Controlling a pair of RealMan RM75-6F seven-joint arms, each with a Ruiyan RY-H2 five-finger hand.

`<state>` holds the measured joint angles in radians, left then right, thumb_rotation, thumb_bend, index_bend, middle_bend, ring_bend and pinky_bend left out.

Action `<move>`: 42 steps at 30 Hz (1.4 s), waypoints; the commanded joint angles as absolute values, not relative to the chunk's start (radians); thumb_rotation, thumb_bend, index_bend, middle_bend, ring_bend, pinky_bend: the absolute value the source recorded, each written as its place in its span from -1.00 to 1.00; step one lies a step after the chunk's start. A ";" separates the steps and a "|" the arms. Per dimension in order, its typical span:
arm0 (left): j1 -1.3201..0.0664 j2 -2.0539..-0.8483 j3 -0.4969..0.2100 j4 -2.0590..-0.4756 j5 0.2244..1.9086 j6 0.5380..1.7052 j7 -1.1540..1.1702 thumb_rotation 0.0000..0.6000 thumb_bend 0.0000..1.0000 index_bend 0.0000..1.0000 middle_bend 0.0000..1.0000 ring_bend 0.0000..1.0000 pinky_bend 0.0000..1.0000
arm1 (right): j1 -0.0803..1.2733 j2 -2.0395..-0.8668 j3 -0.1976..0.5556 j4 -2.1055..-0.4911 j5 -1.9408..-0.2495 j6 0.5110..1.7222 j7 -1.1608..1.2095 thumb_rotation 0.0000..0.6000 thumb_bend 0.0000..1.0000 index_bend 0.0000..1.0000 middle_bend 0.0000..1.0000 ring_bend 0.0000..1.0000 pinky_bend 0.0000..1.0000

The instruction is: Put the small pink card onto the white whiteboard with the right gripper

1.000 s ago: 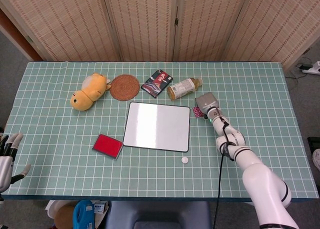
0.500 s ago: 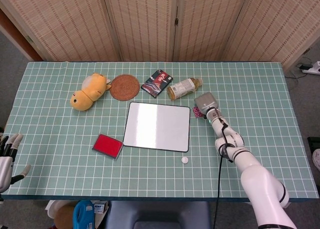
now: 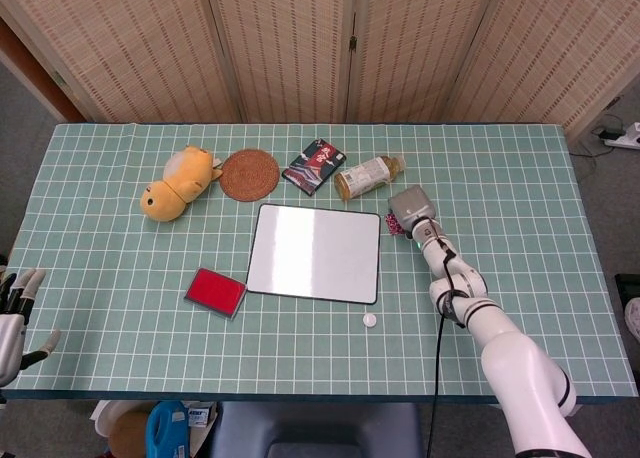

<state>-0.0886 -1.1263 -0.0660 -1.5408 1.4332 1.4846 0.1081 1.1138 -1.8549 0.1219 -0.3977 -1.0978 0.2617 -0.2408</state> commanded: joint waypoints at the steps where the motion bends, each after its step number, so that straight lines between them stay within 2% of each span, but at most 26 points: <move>1: -0.088 -1.127 -0.066 -1.541 1.433 1.484 0.108 1.00 -0.48 -1.00 -1.00 -1.00 -1.00 | 1.112 -1.856 0.125 -0.399 -1.101 0.267 -0.243 1.00 -0.56 -0.24 0.83 0.93 0.98; 10: -0.090 -1.128 -0.066 -1.540 1.433 1.481 0.107 1.00 -0.48 -1.00 -1.00 -1.00 -1.00 | 1.103 -1.849 0.137 -0.416 -1.114 0.284 -0.243 1.00 -0.49 -0.12 0.84 0.95 0.99; 17: -0.090 -1.128 -0.067 -1.539 1.431 1.480 0.106 1.00 -0.48 -1.00 -1.00 -1.00 -1.00 | 1.100 -1.824 0.150 -0.456 -1.125 0.309 -0.235 1.00 -0.49 -0.12 0.84 0.95 1.00; 29: -0.089 -1.120 -0.070 -1.550 1.434 1.488 0.112 1.00 -0.48 -1.00 -1.00 -1.00 -1.00 | 1.123 -1.662 0.201 -0.787 -1.146 0.406 -0.212 1.00 -0.49 -0.12 0.84 0.95 1.00; 35: -0.086 -1.117 -0.069 -1.559 1.437 1.492 0.117 1.00 -0.48 -1.00 -1.00 -1.00 -1.00 | 1.157 -1.651 0.195 -0.888 -1.129 0.401 -0.255 1.00 -0.49 -0.12 0.83 0.95 1.00; 42: -0.083 -1.115 -0.068 -1.564 1.440 1.500 0.120 1.00 -0.48 -1.00 -1.00 -1.00 -1.00 | 1.204 -1.683 0.179 -0.899 -1.078 0.382 -0.310 1.00 -0.49 -0.12 0.83 0.95 1.00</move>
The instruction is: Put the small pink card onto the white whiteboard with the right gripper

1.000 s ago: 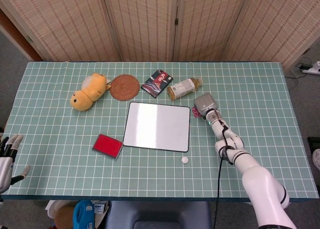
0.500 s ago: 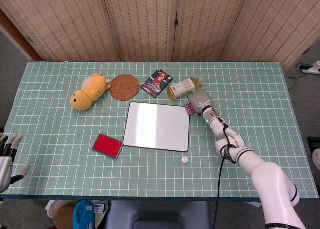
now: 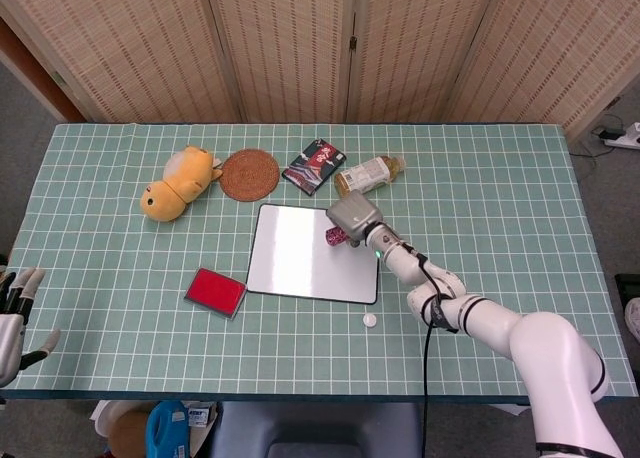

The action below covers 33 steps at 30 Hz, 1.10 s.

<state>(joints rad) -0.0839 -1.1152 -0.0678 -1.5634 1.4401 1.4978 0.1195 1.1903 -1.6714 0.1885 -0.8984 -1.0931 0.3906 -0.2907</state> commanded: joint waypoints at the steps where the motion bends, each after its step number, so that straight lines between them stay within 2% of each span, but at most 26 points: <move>1: -0.082 -1.115 -0.068 -1.564 1.441 1.501 0.119 1.00 -0.48 -1.00 -1.00 -1.00 -1.00 | 1.210 -1.687 0.174 -0.898 -1.071 0.379 -0.318 1.00 -0.49 -0.12 0.83 0.95 1.00; 3: -0.081 -1.114 -0.068 -1.565 1.442 1.502 0.120 1.00 -0.48 -1.00 -1.00 -1.00 -1.00 | 1.223 -1.697 0.164 -0.894 -1.054 0.374 -0.338 1.00 -0.49 -0.14 0.83 0.95 1.00; 8: -0.080 -1.113 -0.068 -1.568 1.444 1.506 0.121 1.00 -0.48 -1.00 -1.00 -1.00 -1.00 | 1.245 -1.712 0.146 -0.906 -1.017 0.380 -0.370 1.00 -0.49 -0.38 0.82 0.94 1.00; 11: -0.079 -1.113 -0.068 -1.567 1.444 1.507 0.120 1.00 -0.48 -1.00 -1.00 -1.00 -1.00 | 1.249 -1.709 0.139 -0.924 -1.004 0.388 -0.377 1.00 -0.58 -0.51 0.81 0.94 1.00; 18: -0.081 -1.111 -0.069 -1.568 1.445 1.506 0.119 1.00 -0.48 -1.00 -1.00 -1.00 -1.00 | 1.241 -1.670 0.124 -0.988 -0.997 0.431 -0.382 1.00 -0.61 -0.62 0.81 0.94 1.00; 23: -0.082 -1.111 -0.070 -1.568 1.445 1.504 0.119 1.00 -0.48 -1.00 -1.00 -1.00 -1.00 | 1.203 -1.593 0.115 -1.134 -1.076 0.502 -0.351 1.00 -0.61 -0.60 0.82 0.94 1.00; 28: -0.085 -1.110 -0.072 -1.573 1.448 1.504 0.124 1.00 -0.48 -1.00 -1.00 -1.00 -1.00 | 1.156 -1.513 0.076 -1.273 -1.207 0.568 -0.319 1.00 -0.62 -0.44 0.82 0.94 1.00; 33: -0.087 -1.111 -0.072 -1.580 1.451 1.504 0.132 1.00 -0.48 -1.00 -1.00 -1.00 -1.00 | 1.119 -1.457 0.028 -1.369 -1.337 0.615 -0.271 1.00 -0.61 -0.38 0.82 0.94 1.00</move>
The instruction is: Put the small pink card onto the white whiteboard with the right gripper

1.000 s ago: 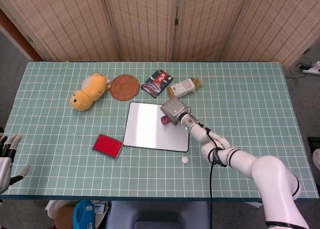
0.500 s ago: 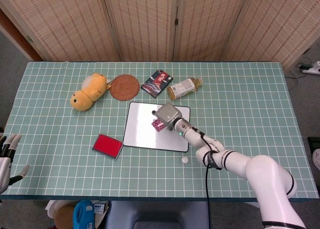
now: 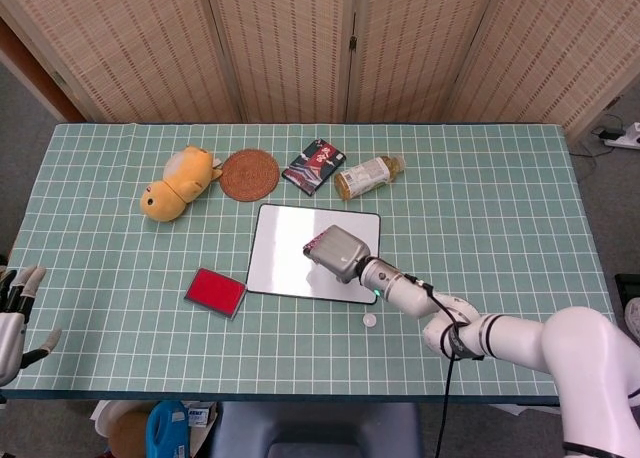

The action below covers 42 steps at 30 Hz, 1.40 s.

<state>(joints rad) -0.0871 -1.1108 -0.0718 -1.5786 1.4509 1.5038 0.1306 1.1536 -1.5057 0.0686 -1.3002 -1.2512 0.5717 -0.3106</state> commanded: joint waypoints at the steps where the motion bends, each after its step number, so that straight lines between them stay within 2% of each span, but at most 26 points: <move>1: -0.087 -1.110 -0.071 -1.582 1.452 1.504 0.133 1.00 -0.48 -1.00 -1.00 -1.00 -1.00 | 1.115 -1.450 0.018 -1.382 -1.359 0.619 -0.264 1.00 -0.61 -0.37 0.83 0.94 1.00; 12: -0.081 -1.107 -0.067 -1.596 1.457 1.514 0.142 1.00 -0.48 -1.00 -1.00 -1.00 -1.00 | 1.065 -1.411 -0.082 -1.447 -1.534 0.664 -0.221 1.00 -0.61 -0.33 0.83 0.95 1.00; 21: -0.083 -1.109 -0.064 -1.606 1.468 1.515 0.155 1.00 -0.48 -1.00 -1.00 -1.00 -1.00 | 1.021 -1.391 -0.132 -1.452 -1.599 0.695 -0.224 1.00 -0.61 -0.31 0.83 0.95 1.00; 42: -0.090 -1.111 -0.059 -1.610 1.478 1.505 0.147 1.00 -0.48 -1.00 -1.00 -1.00 -1.00 | 0.962 -1.431 -0.132 -1.392 -1.622 0.711 -0.281 1.00 -0.59 -0.25 0.83 0.96 1.00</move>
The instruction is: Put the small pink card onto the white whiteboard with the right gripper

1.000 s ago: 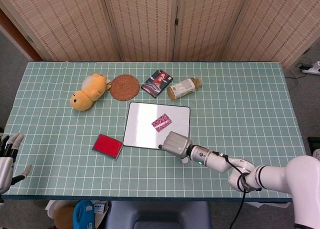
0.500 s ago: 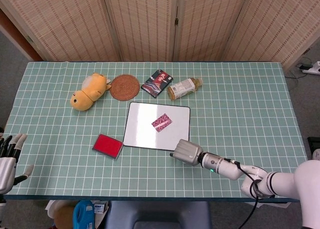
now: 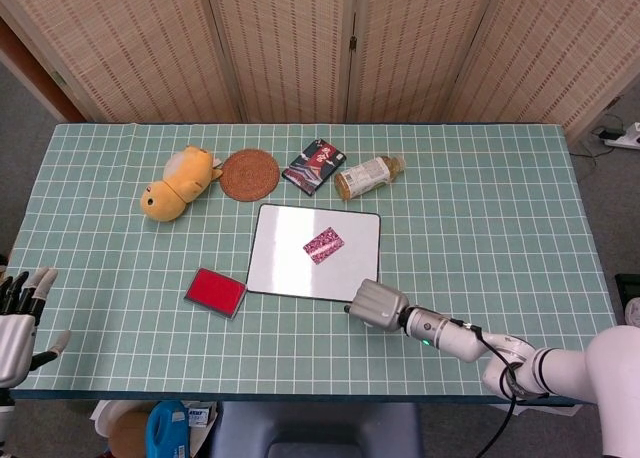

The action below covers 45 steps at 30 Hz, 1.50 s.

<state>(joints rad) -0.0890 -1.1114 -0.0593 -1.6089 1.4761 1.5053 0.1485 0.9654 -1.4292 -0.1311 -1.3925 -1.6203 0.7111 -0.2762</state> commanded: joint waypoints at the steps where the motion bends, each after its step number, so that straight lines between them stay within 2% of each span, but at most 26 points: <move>1: -0.090 -1.111 -0.059 -1.610 1.478 1.505 0.146 1.00 -0.48 -1.00 -1.00 -1.00 -1.00 | 0.961 -1.432 -0.132 -1.393 -1.624 0.711 -0.283 1.00 -0.59 -0.25 0.83 0.96 1.00; 26: -0.090 -1.109 -0.056 -1.612 1.486 1.507 0.141 1.00 -0.48 -1.00 -1.00 -1.00 -1.00 | 0.935 -1.458 -0.117 -1.365 -1.630 0.705 -0.291 1.00 -0.58 -0.10 0.83 0.96 1.00; 38: -0.086 -1.105 -0.052 -1.608 1.487 1.508 0.125 1.00 -0.48 -1.00 -1.00 -1.00 -1.00 | 0.936 -1.471 -0.110 -1.357 -1.632 0.693 -0.295 1.00 -0.48 0.02 0.84 0.97 1.00; 45: -0.089 -1.103 -0.053 -1.608 1.488 1.505 0.121 1.00 -0.48 -1.00 -1.00 -1.00 -1.00 | 0.942 -1.444 -0.065 -1.380 -1.613 0.718 -0.276 1.00 -0.46 0.02 0.84 0.97 1.00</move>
